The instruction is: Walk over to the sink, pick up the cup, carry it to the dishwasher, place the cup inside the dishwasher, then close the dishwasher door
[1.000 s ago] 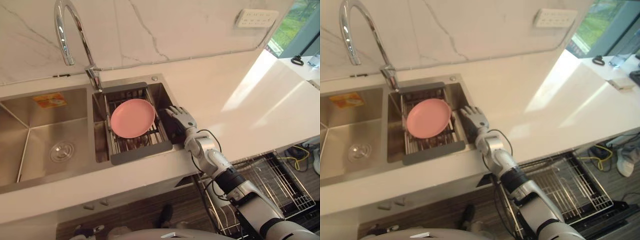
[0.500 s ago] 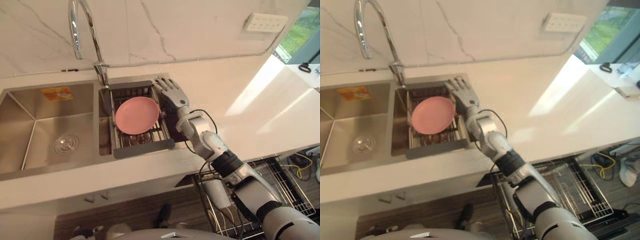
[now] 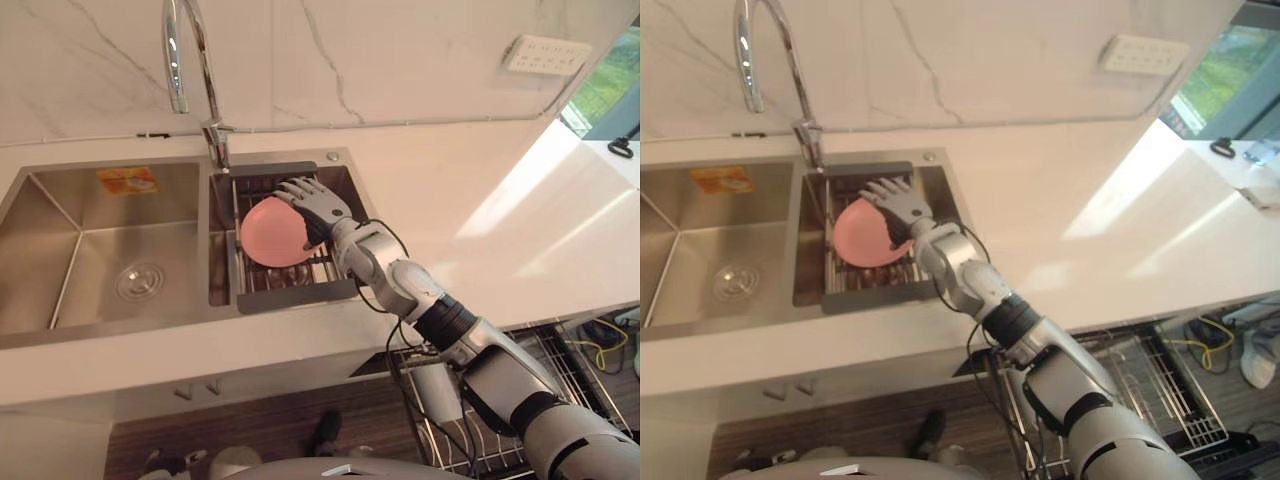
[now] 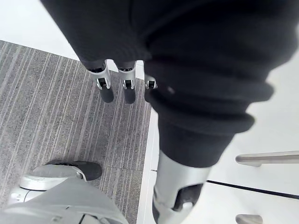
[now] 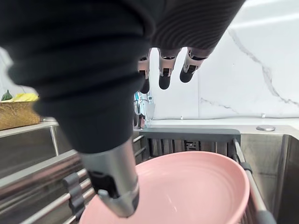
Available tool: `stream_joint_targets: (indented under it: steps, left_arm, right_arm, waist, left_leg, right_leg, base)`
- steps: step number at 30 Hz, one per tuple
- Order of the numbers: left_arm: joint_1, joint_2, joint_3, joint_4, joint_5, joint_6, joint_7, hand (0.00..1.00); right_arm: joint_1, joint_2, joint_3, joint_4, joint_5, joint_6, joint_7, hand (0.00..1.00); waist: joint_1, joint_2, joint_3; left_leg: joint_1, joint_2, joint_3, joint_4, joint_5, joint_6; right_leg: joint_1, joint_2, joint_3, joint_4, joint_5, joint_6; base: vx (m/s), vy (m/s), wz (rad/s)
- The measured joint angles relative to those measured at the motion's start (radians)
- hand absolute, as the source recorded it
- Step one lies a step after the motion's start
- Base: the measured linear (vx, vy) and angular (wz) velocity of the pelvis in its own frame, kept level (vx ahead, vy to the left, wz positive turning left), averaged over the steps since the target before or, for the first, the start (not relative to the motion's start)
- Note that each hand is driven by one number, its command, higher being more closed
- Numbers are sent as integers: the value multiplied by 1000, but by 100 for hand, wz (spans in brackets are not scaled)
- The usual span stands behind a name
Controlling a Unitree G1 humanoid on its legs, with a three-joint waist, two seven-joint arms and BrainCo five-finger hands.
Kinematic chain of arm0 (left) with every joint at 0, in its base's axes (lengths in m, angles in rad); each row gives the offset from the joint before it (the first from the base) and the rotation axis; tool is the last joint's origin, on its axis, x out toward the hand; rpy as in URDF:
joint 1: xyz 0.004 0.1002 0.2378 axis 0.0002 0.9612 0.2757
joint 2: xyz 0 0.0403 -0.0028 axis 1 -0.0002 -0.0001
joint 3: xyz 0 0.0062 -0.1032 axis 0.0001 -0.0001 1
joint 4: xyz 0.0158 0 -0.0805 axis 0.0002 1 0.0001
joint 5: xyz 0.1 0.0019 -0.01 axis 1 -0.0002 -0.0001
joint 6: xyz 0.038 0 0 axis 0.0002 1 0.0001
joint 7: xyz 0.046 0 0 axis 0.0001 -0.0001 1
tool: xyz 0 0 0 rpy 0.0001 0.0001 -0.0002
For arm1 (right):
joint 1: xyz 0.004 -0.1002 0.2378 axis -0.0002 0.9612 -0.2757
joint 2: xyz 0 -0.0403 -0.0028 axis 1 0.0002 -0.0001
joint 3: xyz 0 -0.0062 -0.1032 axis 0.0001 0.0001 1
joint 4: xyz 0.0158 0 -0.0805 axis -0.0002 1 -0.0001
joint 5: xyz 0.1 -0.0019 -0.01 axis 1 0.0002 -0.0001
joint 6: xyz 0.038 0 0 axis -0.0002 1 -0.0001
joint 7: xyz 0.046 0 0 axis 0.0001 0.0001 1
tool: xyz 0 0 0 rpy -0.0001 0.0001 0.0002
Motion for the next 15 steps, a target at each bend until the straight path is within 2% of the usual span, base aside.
stream_joint_targets:
  steps: [8,13,15]
  left_arm:
    - [-7,1,0,-1,-1,1,0,0]
    - [-10,-2,-4,-1,-3,4,2,0]
    - [-11,-2,-17,-1,-24,20,7,0]
  right_arm:
    - [-6,0,39,40,-3,-9,37,0]
    - [-7,1,40,107,-12,1,36,0]
    - [-7,11,40,122,-22,4,33,0]
  waist:
    - [10,-21,-5]
    - [19,-22,-6]
    - [18,-22,-5]
  left_leg:
    - [-25,-1,-2,12,0,0]
    - [-31,-1,-7,18,1,1]
    - [-31,-2,-9,21,1,1]
  right_leg:
    - [-18,-2,-1,0,5,-4]
    - [-22,-3,-2,0,11,-7]
    - [-20,-4,-1,0,14,-7]
  base:
    - [0,0,0]
    - [0,0,0]
    - [-10,-1,2]
